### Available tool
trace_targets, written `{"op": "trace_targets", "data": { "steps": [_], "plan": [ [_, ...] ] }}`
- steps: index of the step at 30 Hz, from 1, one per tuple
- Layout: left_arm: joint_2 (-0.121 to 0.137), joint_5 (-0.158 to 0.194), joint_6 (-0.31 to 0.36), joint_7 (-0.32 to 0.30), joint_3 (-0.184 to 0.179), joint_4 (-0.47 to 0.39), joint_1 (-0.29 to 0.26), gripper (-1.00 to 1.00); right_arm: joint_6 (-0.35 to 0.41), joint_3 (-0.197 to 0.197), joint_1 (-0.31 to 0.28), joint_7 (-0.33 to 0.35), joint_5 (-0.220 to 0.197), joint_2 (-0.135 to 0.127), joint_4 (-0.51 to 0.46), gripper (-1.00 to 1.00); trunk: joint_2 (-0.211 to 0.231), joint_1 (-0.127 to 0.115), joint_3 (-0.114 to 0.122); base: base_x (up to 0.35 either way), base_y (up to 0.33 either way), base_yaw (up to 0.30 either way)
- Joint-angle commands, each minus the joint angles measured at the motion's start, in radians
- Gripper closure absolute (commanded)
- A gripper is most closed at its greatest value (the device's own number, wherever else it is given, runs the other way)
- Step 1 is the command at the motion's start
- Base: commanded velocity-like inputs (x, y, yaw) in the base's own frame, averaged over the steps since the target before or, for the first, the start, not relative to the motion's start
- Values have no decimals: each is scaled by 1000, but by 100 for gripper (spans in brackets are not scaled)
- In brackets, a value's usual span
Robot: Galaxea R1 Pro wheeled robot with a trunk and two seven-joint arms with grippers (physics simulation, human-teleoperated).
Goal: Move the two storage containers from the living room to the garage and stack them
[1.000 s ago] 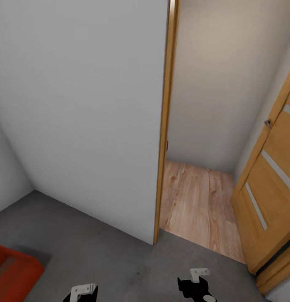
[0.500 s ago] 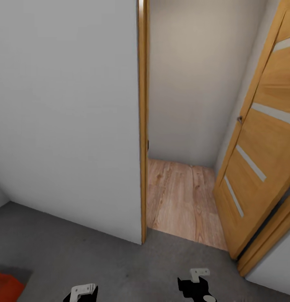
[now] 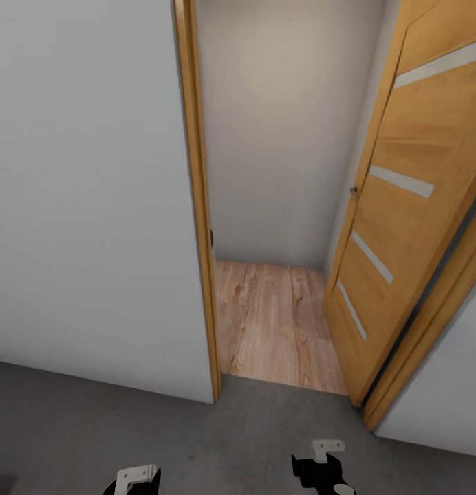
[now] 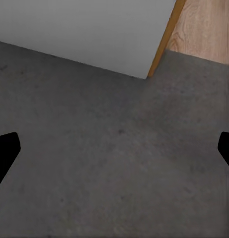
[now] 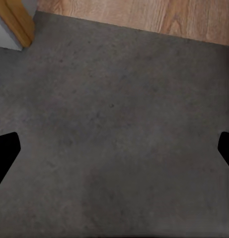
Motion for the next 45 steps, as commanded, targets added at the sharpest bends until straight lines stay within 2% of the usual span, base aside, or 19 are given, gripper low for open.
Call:
{"op": "trace_targets", "data": {
  "steps": [1, 26, 45],
  "plan": [
    [-1, -5, -2, -8, 8, 0, 0, -100, -3, 5, -1, -5, 0, 0, 1, -100, -1, 0, -1, 0, 0, -264],
    [-1, -5, -2, -8, 8, 0, 0, -100, -3, 5, -1, -5, 0, 0, 1, -100, -1, 0, -1, 0, 0, -257],
    [-1, -5, -1, -8, 8, 0, 0, -100, -5, 6, -1, -5, 0, 0, 1, -100, -1, 0, -1, 60, 0, -22]
  ]
}}
